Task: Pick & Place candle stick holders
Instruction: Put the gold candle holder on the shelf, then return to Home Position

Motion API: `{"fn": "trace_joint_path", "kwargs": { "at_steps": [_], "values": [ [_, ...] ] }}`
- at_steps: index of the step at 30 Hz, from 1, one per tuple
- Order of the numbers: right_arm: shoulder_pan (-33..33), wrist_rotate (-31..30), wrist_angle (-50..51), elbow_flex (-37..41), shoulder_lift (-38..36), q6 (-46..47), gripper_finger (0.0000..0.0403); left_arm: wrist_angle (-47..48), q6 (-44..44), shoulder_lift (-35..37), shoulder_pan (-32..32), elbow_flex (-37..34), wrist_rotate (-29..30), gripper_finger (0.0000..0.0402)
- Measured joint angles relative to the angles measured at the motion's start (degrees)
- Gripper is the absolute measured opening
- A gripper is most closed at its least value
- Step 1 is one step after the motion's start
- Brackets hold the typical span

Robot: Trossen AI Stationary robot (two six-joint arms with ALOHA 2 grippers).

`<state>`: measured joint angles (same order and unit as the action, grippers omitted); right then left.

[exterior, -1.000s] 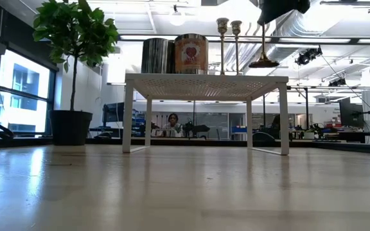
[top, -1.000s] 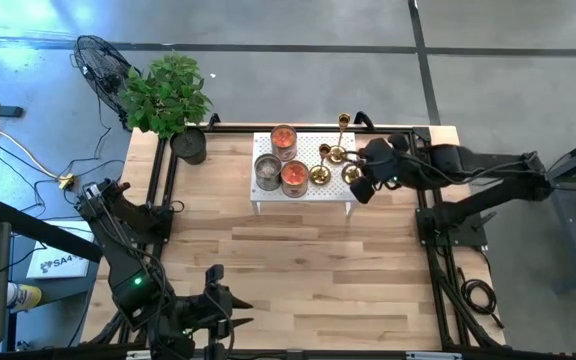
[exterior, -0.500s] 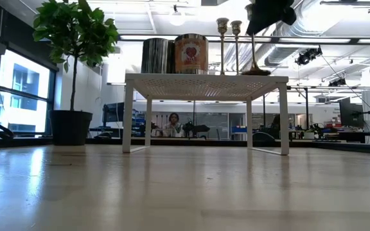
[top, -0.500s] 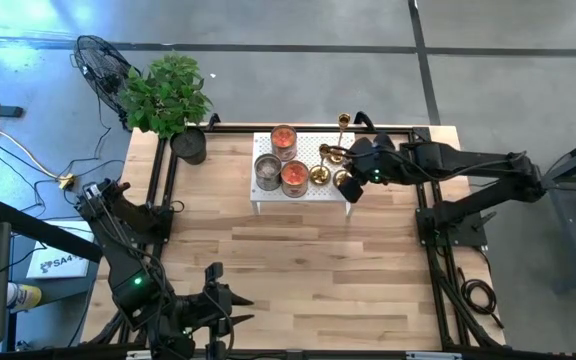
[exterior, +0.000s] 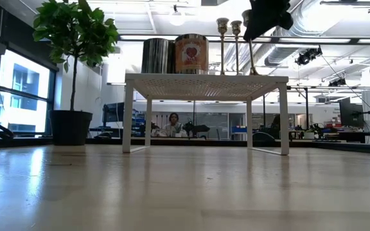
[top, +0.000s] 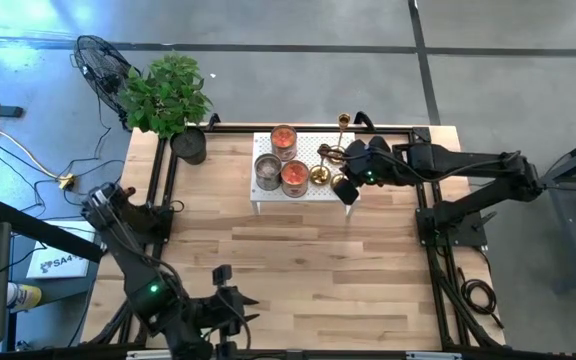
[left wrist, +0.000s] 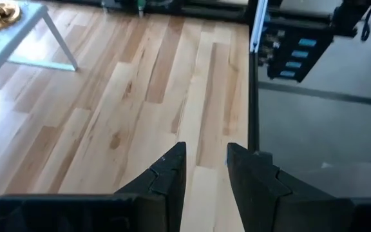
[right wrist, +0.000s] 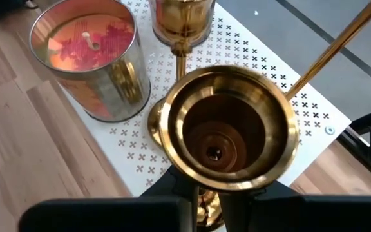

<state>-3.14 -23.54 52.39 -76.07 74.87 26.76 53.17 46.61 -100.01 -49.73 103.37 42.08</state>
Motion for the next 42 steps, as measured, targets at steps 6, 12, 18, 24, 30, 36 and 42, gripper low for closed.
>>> {"fn": "trace_joint_path", "kwargs": {
  "at_steps": [6, 12, 18, 24, 30, 36, 42],
  "values": [
    [0.0, 0.0, 0.0, 0.0, 0.0, 0.0, 0.0099, 0.5, 0.2, -0.1, 1.5, 0.0, -3.6, 0.0111],
    [0.0, -0.3, 0.1, 0.0, 0.0, 1.6, 0.0151, 0.6, 0.2, -0.1, 1.5, 0.0, -4.2, 0.0111],
    [0.0, 5.0, 0.1, 0.0, -0.2, -0.3, 0.0192, 0.5, 0.2, -0.1, 1.4, 0.0, -4.1, 0.0111],
    [0.1, 5.4, 1.7, 0.0, -2.8, 0.2, 0.0203, 0.5, 0.2, -0.1, 1.4, 0.0, -4.2, 0.0111],
    [0.0, 3.1, 4.6, 0.0, -7.7, 1.2, 0.0196, 0.6, 0.2, -0.1, 1.4, 0.0, -4.2, 0.0111],
    [0.2, 5.2, 10.9, 0.0, -14.3, 6.5, 0.0189, 0.6, 0.2, -1.2, 1.4, 0.1, -6.6, 0.0111],
    [3.2, 6.6, 18.9, 0.0, -21.7, 11.9, 0.0181, 1.9, -0.3, -2.6, 1.4, 0.1, -5.4, 0.0111]
  ]
}}
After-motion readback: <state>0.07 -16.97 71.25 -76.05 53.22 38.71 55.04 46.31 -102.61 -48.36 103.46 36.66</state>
